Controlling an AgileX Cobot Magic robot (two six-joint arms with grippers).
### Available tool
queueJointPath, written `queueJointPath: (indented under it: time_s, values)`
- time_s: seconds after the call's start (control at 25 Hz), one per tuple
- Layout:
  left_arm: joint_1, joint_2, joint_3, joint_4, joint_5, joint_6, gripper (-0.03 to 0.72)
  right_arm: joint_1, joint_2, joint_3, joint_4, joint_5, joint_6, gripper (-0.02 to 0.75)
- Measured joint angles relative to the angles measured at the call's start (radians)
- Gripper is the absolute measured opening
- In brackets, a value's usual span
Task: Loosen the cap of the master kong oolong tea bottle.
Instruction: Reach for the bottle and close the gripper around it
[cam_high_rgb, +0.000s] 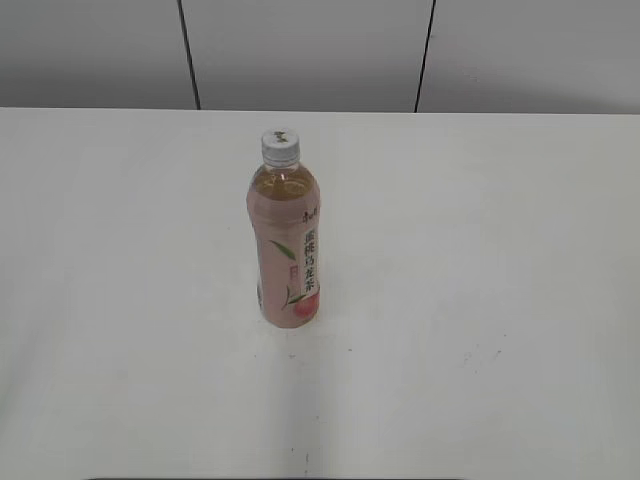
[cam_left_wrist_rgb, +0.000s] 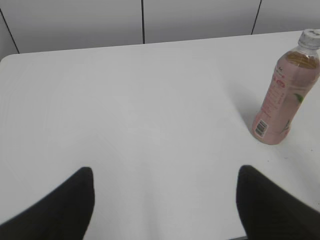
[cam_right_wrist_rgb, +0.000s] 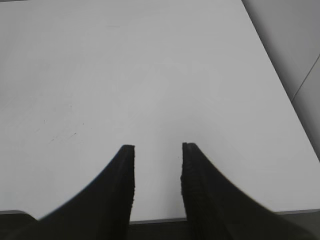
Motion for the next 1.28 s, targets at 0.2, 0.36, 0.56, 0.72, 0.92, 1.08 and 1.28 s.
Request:
queueJointPath:
  time_s: [0.2,0.36,0.56,0.72,0.92,1.08,1.28]
  values:
    - [0.0,0.0,0.0,0.0,0.0,0.0,0.522,0.0,0.0,0.0,0.0,-0.001,0.0,0.248]
    - [0.0,0.0,0.0,0.0,0.0,0.0,0.522,0.0,0.0,0.0,0.0,-0.001,0.0,0.248]
    - [0.0,0.0,0.0,0.0,0.0,0.0,0.522,0.0,0.0,0.0,0.0,-0.001,0.0,0.248]
    - [0.0,0.0,0.0,0.0,0.0,0.0,0.522,0.0,0.0,0.0,0.0,-0.001,0.0,0.248]
    - [0.0,0.0,0.0,-0.002,0.0,0.0,0.512,0.0,0.0,0.0,0.0,-0.001,0.0,0.248]
    - [0.0,0.009,-0.006,-0.014,-0.014,0.0,0.51,0.0,0.0,0.0,0.0,-0.001,0.0,0.248]
    - [0.0,0.088,-0.022,-0.045,-0.144,0.0,0.504,0.0,0.0,0.0,0.0,-0.001,0.0,0.248]
